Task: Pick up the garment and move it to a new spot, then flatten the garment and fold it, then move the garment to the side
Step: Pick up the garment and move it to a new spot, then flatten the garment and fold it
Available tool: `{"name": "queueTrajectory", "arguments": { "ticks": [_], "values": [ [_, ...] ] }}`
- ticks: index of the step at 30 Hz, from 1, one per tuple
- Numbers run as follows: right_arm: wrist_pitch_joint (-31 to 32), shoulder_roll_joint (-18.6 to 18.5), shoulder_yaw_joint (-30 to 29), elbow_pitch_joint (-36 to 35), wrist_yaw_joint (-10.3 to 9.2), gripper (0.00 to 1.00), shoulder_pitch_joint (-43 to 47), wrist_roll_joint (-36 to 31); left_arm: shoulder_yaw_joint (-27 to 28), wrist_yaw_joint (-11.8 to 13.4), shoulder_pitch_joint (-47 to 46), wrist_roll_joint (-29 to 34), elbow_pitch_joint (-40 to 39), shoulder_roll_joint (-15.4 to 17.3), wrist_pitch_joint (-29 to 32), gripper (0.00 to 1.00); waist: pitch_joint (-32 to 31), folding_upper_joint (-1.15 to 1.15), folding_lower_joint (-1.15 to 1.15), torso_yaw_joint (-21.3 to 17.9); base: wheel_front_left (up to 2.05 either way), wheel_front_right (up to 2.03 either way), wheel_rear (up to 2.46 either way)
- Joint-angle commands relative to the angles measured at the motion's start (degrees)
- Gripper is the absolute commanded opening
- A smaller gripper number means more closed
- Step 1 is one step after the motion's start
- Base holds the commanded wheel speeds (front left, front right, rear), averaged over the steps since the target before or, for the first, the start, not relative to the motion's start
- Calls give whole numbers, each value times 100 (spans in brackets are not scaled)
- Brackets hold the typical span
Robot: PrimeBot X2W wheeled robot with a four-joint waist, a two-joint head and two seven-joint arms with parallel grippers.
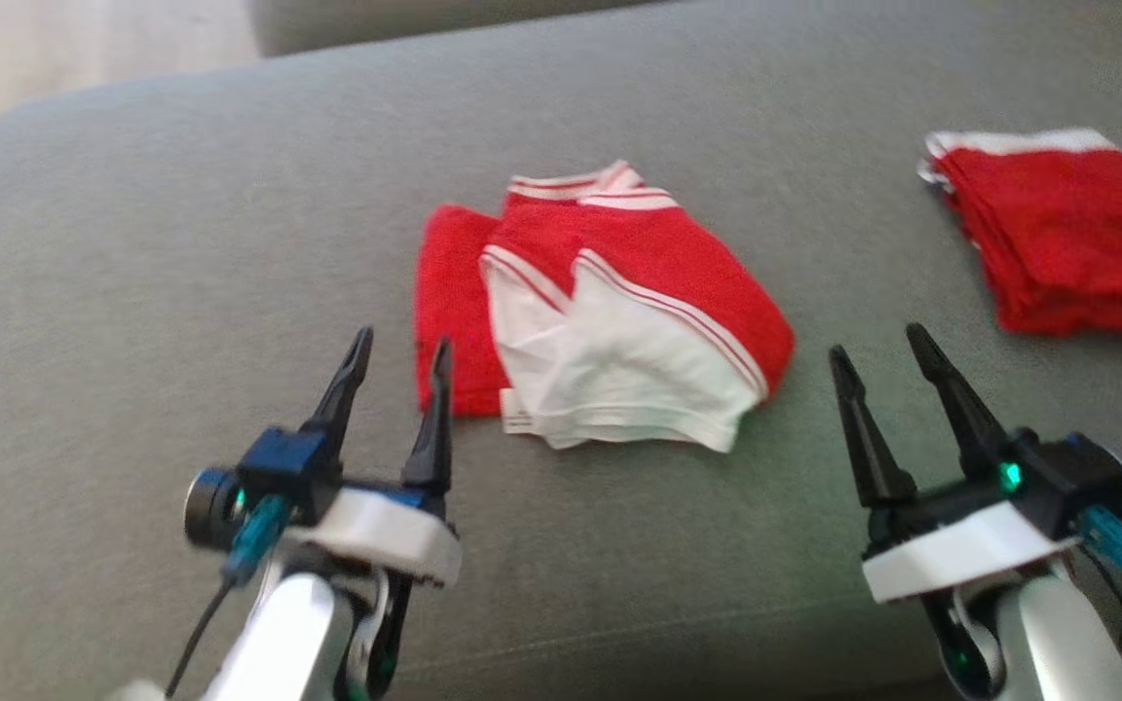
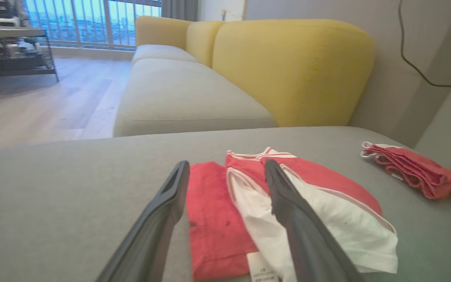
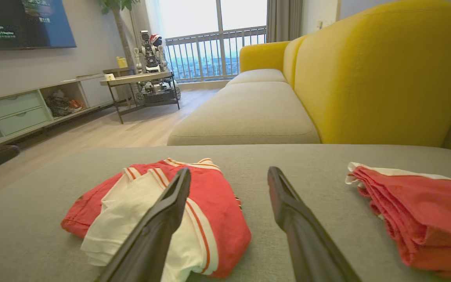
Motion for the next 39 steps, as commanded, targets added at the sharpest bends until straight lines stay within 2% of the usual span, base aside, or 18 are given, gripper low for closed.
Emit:
{"name": "queueTrajectory", "arguments": {
  "ticks": [1, 4, 9, 12, 20, 39],
  "values": [
    [-52, 6, 7, -150, -2, 100, 47, 21, 267, 121, 118, -30, -320, 69, -63, 100, -425, 0, 1, 495, 0, 0, 0],
    [-52, 6, -101, -111, -2, 100, 177, 17, 384, 267, 362, 26, -472, 93, -71, 100, -585, 0, 1, 672, 0, 0, 0],
    [-52, 6, -210, -29, -2, 100, 525, 88, 858, 658, 1035, 231, -864, 120, -74, 100, -894, 0, 1, 925, 0, 0, 0],
    [-52, 6, -156, 49, -2, 100, 686, 98, 1085, 729, 1391, 402, -1090, 121, -75, 100, -1006, 0, 1, 989, 0, 0, 0],
    [-52, 6, -136, 101, -2, 100, 1008, 94, 1191, 491, 2033, 766, -1287, -22, -76, 100, -1221, 0, 1, 977, 0, 0, 0],
    [-52, 6, -18, 291, -2, 100, 1023, 180, 1399, 338, 2133, 1050, -1185, -253, -76, 100, -1238, 0, 1, 849, 0, 0, 0]
  ]
}}
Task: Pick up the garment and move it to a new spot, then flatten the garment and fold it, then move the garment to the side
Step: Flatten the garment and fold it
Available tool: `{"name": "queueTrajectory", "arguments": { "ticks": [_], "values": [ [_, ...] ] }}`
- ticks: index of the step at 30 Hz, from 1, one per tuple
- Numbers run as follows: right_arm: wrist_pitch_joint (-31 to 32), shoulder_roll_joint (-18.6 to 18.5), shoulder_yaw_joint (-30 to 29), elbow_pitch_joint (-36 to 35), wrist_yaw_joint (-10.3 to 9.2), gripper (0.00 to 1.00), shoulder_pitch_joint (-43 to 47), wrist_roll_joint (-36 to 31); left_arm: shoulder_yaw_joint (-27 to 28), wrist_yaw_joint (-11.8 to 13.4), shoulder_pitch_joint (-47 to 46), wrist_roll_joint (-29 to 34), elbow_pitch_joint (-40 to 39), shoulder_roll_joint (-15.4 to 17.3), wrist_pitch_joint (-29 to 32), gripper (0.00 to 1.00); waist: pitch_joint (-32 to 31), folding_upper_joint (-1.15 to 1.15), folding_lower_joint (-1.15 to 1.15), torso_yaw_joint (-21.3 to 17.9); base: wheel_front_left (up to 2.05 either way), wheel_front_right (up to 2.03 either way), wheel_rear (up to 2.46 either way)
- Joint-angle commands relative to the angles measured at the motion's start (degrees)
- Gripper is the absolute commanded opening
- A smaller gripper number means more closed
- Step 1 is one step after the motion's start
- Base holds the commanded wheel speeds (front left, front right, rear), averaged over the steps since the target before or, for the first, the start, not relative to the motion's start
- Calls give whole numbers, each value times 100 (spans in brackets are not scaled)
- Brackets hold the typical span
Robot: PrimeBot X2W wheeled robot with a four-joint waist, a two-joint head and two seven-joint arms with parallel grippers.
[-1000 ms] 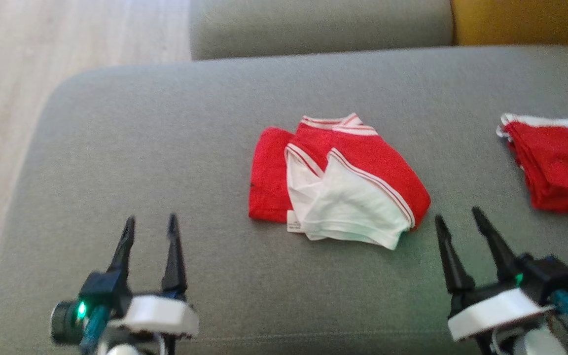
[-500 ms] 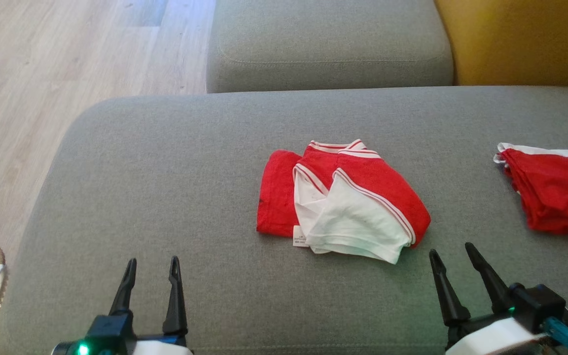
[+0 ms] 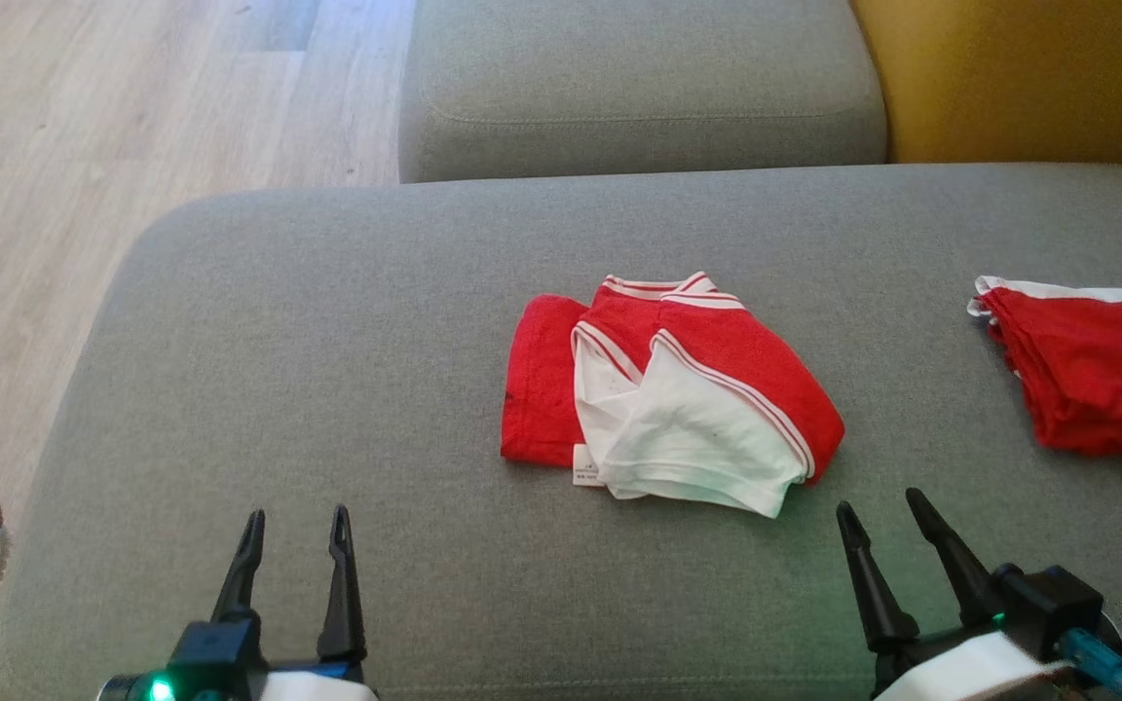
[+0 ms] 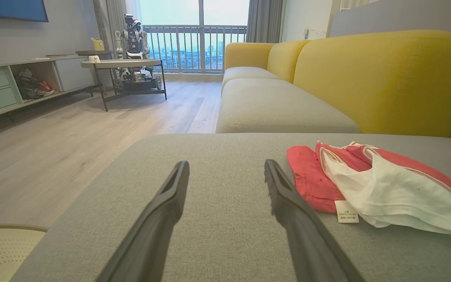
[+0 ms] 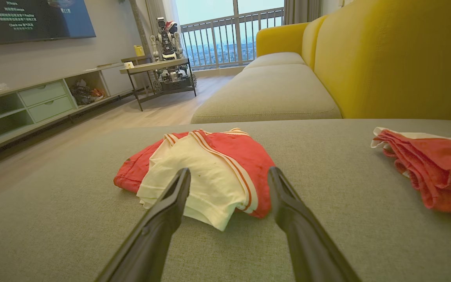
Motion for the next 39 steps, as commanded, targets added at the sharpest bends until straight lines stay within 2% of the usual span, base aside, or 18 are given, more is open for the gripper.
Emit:
{"name": "queueTrajectory", "arguments": {
  "ticks": [1, 11, 16, 19, 22, 25, 26, 28, 36, 39],
  "values": [
    [-52, -44, 132, -145, -2, 100, -228, 115, 210, -35, -241, 33, -151, -67, -70, 100, 25, 0, 0, -30, 0, 0, 0],
    [-52, -44, 216, -178, -2, 100, -444, 216, -38, -422, -855, -106, 334, -104, -70, 100, 283, 0, 0, -418, 0, 0, 0],
    [-52, -44, 218, -248, -2, 100, -564, 191, -465, -745, -1733, -261, 863, -119, -45, 100, 599, 0, 0, -713, 0, 0, 0],
    [-52, -44, 222, -322, -2, 100, -675, 186, -789, -987, -2471, -303, 1290, -123, 302, 100, 879, 0, 0, -869, 0, 0, 0],
    [-52, -44, 267, -387, -2, 100, -826, 193, -952, -1085, -3237, -485, 1666, -125, 571, 100, 1177, 0, 0, -1074, 0, 0, 0],
    [-52, -44, 260, -438, -2, 100, -974, 212, -1133, -1106, -3889, -748, 2017, -125, 801, 100, 1425, 0, 0, -1267, 0, 0, 0],
    [-52, -44, 252, -464, -2, 100, -1050, 224, -1276, -1116, -4205, -1094, 2187, -126, 950, 100, 1573, 0, 0, -1393, 0, 0, 0],
    [-52, -44, 235, -481, -2, 100, -1101, 237, -1454, -1081, -4474, -1327, 2325, -126, 1057, 100, 1694, 0, 0, -1503, 0, 0, 0],
    [-52, -44, 245, -537, -2, 100, -1269, 351, -1702, -615, -5053, -1383, 3180, -119, 1421, 100, 2012, 0, 0, -1879, 0, 0, 0],
    [-52, -44, 227, -551, -2, 100, -1251, 389, -1708, -579, -5112, -1425, 3351, -119, 1497, 100, 2056, 0, 0, -1909, 0, 0, 0]
  ]
}}
